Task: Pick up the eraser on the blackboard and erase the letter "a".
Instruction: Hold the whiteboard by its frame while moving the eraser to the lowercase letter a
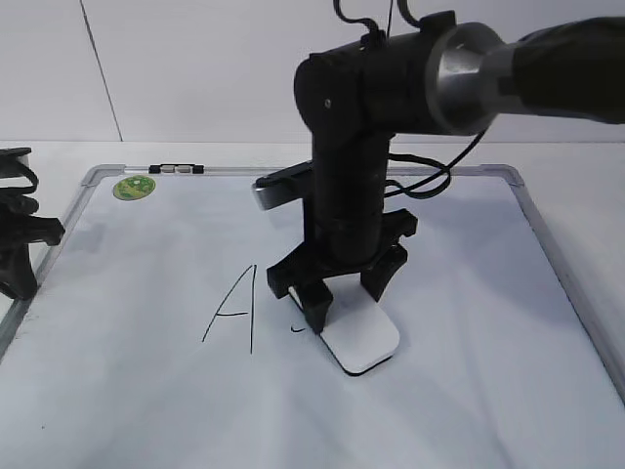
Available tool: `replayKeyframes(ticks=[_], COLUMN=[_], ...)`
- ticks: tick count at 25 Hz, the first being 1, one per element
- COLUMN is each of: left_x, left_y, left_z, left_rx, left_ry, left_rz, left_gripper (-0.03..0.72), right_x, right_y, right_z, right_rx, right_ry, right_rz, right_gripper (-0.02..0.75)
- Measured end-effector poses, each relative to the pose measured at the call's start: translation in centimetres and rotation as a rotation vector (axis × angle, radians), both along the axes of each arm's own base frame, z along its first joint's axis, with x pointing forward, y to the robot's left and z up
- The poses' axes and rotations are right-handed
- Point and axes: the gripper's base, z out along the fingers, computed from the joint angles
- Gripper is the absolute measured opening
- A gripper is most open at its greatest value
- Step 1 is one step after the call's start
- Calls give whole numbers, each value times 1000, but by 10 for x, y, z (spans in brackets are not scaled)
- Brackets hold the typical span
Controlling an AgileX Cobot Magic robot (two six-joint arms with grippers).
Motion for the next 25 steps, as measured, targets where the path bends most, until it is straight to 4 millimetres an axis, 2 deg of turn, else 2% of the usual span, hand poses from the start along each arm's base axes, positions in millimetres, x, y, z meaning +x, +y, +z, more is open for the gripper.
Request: replayKeyframes(ticks=[3,8,14,18,25], left_x=[0,0,0,0,0], left_y=[0,0,0,0,0], left_z=[0,0,0,0,0], left_rx=[0,0,0,0,0], left_ry=[0,0,0,0,0], left_rz=[0,0,0,0,0], left_gripper=[14,14,14,14,14], right_x=[-12,-23,-23,-14,18], right_y=[14,27,27,16,-25], right_z=[0,0,0,0,0], right_rx=[6,26,11,15,12], right_ry=[5,22,10,12,9], right_rz=[39,68,74,34,-92], right_gripper=[566,566,566,566,566])
